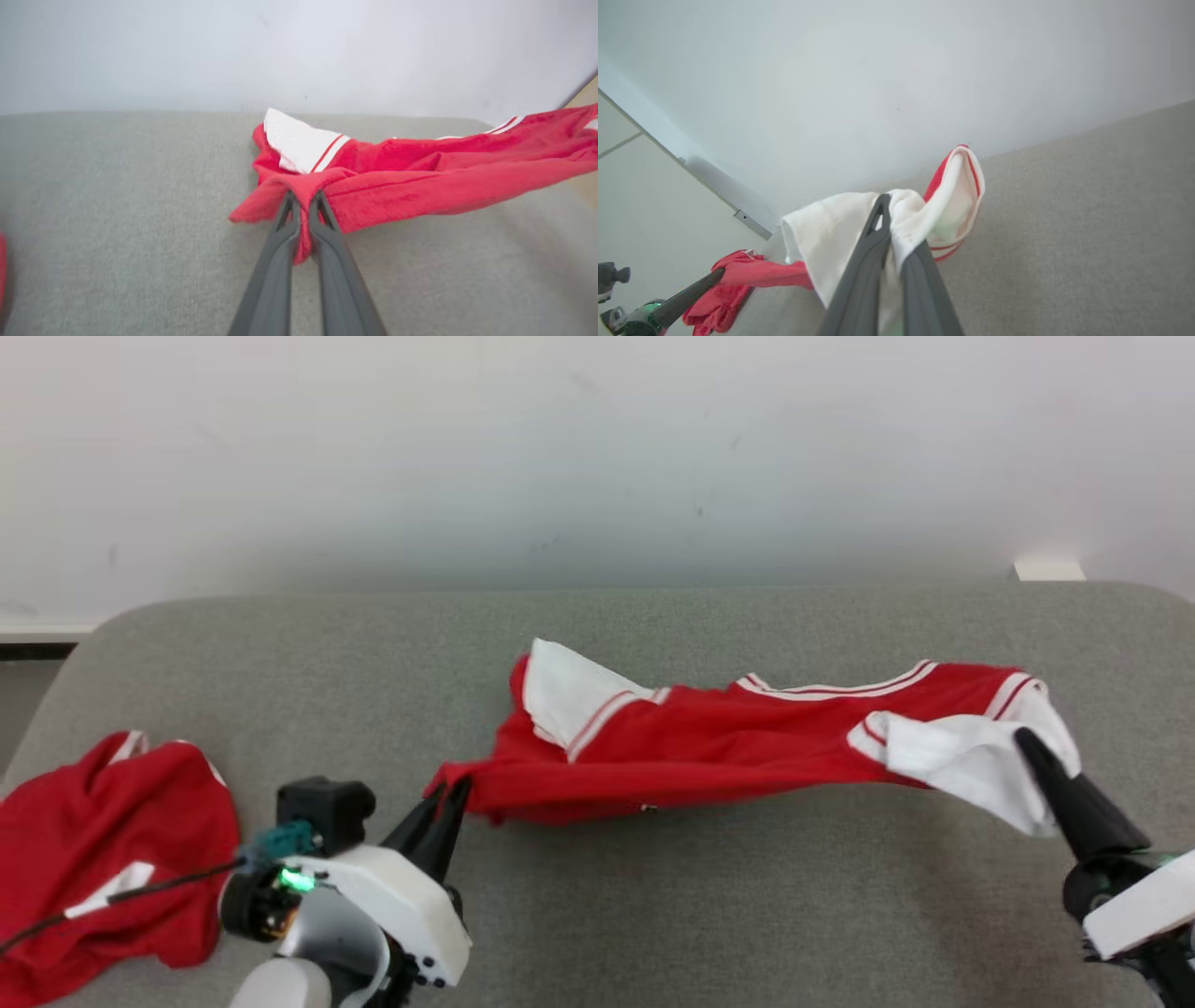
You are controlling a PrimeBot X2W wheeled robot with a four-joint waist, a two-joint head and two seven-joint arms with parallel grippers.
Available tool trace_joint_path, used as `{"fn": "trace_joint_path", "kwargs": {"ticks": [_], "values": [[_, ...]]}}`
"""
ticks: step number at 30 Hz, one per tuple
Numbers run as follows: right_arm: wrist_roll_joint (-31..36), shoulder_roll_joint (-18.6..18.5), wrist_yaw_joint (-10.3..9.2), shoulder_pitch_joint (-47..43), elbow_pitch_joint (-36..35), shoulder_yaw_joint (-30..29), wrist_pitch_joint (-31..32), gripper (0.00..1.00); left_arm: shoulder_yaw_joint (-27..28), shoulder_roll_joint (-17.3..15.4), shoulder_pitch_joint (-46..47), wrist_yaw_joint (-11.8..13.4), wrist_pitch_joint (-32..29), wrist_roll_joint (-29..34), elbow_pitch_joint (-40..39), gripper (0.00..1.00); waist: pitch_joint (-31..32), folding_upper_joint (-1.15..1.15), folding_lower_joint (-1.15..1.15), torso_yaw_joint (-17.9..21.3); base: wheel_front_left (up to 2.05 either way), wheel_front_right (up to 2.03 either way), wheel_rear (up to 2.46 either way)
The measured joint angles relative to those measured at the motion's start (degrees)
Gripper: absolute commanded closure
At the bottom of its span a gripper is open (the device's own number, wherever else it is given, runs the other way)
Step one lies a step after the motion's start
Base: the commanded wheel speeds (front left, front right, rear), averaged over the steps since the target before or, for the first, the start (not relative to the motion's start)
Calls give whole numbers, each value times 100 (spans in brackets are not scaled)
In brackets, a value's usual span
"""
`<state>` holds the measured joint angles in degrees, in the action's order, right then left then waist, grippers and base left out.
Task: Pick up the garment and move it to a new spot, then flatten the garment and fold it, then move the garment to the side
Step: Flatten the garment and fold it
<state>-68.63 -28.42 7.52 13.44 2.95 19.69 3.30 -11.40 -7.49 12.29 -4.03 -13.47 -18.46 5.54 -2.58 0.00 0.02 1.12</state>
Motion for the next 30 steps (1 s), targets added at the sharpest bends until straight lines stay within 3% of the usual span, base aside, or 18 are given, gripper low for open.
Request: {"fn": "trace_joint_path", "kwargs": {"ticks": [8, 17, 23, 30], "values": [[-212, -377, 0, -125, -1189, -1049, 111, 100, 214, -120, 231, -9, -909, -538, -2128, 100, 471, 0, -1, 4, 0, 0, 0], [-564, -454, 0, -54, -2553, -2495, 745, 100, 124, -174, 1034, 15, -2292, -1524, -3616, 100, 591, 0, -2, 137, 0, 0, 0], [-630, -535, 0, 183, -2639, -3099, 1532, 100, 252, -279, 1594, 157, -2828, -1753, -3568, 100, 404, 0, -2, 170, 0, 0, 0], [-221, -209, 0, 1458, -1691, -3109, 2363, 100, 201, -409, 2619, 147, -2833, -1347, -2517, 100, -281, 0, -2, 166, 0, 0, 0]]}}
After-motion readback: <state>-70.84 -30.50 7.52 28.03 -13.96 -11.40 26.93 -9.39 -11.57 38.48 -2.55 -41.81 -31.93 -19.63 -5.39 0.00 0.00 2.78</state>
